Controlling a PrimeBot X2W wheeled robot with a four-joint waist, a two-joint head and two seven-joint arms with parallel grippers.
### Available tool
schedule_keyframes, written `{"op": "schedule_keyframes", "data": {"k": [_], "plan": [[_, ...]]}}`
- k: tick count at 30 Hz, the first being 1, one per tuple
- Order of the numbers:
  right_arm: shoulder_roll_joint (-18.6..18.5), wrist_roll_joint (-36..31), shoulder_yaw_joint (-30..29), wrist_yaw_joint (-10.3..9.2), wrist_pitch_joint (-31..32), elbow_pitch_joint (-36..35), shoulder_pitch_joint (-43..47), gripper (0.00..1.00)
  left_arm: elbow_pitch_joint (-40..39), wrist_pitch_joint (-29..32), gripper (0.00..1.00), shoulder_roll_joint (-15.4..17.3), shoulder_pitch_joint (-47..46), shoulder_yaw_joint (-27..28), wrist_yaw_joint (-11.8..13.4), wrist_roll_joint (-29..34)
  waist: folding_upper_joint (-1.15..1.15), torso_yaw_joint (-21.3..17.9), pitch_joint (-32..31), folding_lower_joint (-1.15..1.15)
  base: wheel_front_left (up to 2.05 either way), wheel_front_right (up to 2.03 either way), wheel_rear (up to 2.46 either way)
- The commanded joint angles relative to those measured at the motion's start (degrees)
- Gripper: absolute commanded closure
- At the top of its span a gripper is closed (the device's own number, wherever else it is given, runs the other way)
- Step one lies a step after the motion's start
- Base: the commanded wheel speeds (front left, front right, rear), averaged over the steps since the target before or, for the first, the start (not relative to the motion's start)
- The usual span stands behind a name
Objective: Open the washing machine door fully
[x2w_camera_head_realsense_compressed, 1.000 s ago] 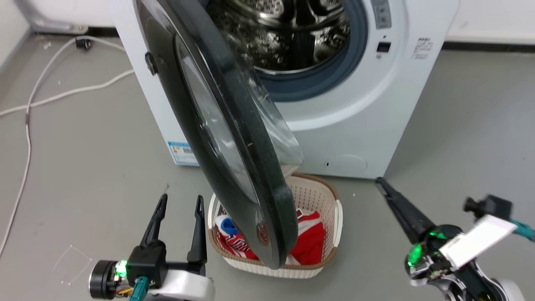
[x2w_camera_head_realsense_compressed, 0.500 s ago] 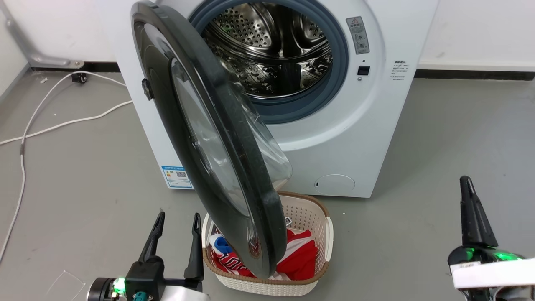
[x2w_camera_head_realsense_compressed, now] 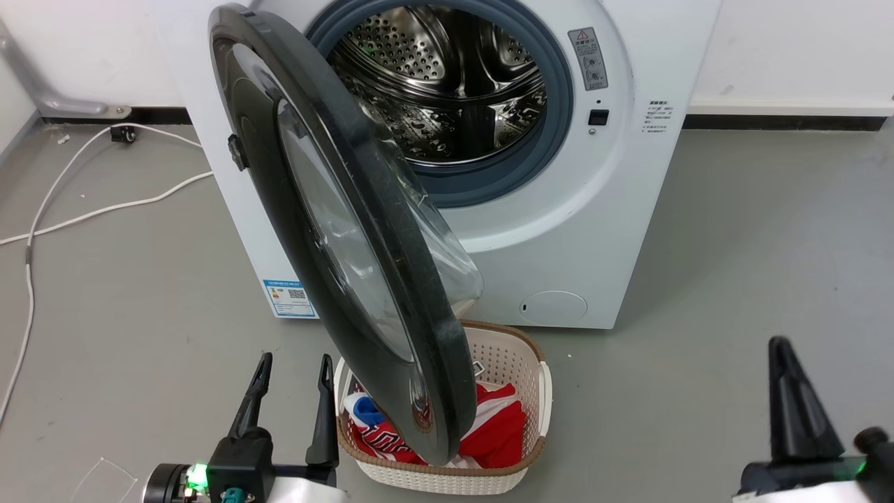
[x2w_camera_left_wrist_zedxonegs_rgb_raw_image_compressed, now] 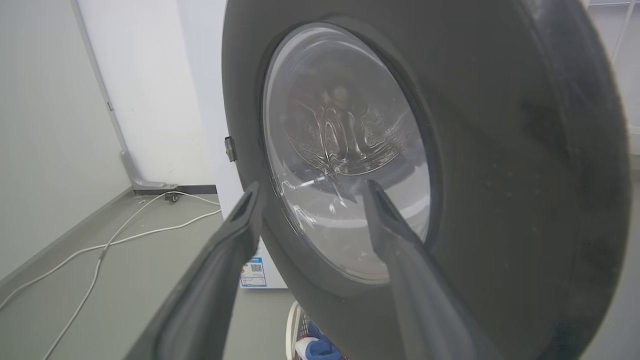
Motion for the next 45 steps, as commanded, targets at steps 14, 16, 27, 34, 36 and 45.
{"op": "schedule_keyframes", "data": {"k": [14, 16, 27, 34, 36, 45], "plan": [[0.74, -0.56, -0.13, 0.0, -0.09, 4.32, 4.12, 0.0, 0.04, -0.16, 0.0, -0.06, 1.02, 0.65, 0.32, 0.36, 0.0, -0.3, 0.11, 0.0, 0.0, 0.0, 0.0], [0.75, -0.35, -0.06, 0.0, -0.09, 4.65, 3.95, 0.0, 0.09, -0.16, 0.0, -0.05, 1.03, 0.67, 0.48, 0.23, 0.0, -0.36, 0.11, 0.0, 0.0, 0.0, 0.0], [0.76, 0.58, 0.32, 0.0, -0.09, 5.68, 3.61, 0.0, 0.79, -0.16, 0.0, -0.06, 0.75, 0.92, 0.91, 0.04, 0.0, -0.41, 0.12, 0.0, 0.0, 0.0, 0.0], [0.76, 0.66, 0.38, 0.0, -0.09, 5.74, 3.33, 0.0, 0.87, -0.16, 1.0, -0.06, 0.68, 1.03, 0.47, 0.1, 0.0, -0.44, 0.16, 0.0, 0.0, 0.0, 0.0], [0.76, 0.73, 0.32, 0.0, -0.09, 5.64, 3.24, 0.0, 0.23, -0.16, 1.0, -0.05, 0.16, 1.33, 0.68, 0.52, 0.0, -0.44, 0.17, 0.0, 0.0, 0.0, 0.0], [0.77, 1.16, 0.41, 0.0, -0.1, 5.88, 2.9, 0.0, -7.65, -0.15, 1.0, 0.65, -3.64, 2.64, 1.53, 2.42, 0.0, -0.27, 0.3, 0.0, 0.0, 0.0, 0.0]]}}
